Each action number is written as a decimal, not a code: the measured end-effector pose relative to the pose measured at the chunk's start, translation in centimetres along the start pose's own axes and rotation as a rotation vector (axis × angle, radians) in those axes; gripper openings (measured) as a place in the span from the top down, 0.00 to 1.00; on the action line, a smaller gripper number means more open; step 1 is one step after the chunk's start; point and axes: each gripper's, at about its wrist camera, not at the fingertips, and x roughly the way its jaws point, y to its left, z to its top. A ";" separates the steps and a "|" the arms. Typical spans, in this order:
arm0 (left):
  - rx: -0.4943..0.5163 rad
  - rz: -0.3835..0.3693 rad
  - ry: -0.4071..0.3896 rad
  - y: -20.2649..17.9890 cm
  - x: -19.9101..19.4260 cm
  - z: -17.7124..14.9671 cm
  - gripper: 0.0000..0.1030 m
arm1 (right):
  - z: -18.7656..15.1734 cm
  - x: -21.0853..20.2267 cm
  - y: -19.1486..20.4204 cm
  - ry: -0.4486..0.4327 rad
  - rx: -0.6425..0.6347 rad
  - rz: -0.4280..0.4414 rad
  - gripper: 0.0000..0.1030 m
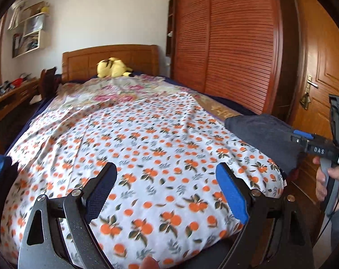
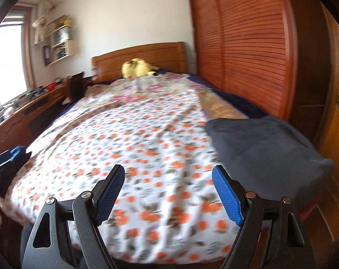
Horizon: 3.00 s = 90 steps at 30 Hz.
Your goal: Fold large clothes
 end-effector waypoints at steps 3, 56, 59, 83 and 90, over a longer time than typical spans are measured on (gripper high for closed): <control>-0.006 0.056 0.022 1.3 -1.0 -1.0 0.12 | -0.9 -0.4 3.0 0.000 -0.028 0.065 0.21; -0.097 0.234 -0.025 6.9 -7.8 -4.4 0.12 | -4.3 -1.1 11.4 -0.063 -0.131 0.291 0.21; -0.096 0.233 -0.025 6.8 -7.8 -4.4 0.12 | -4.3 -1.1 11.4 -0.065 -0.130 0.293 0.21; -0.093 0.230 -0.024 6.5 -7.9 -4.3 0.12 | -4.4 -1.0 11.2 -0.065 -0.127 0.298 0.21; -0.093 0.228 -0.023 6.4 -8.0 -4.3 0.12 | -4.4 -0.9 11.1 -0.063 -0.124 0.298 0.21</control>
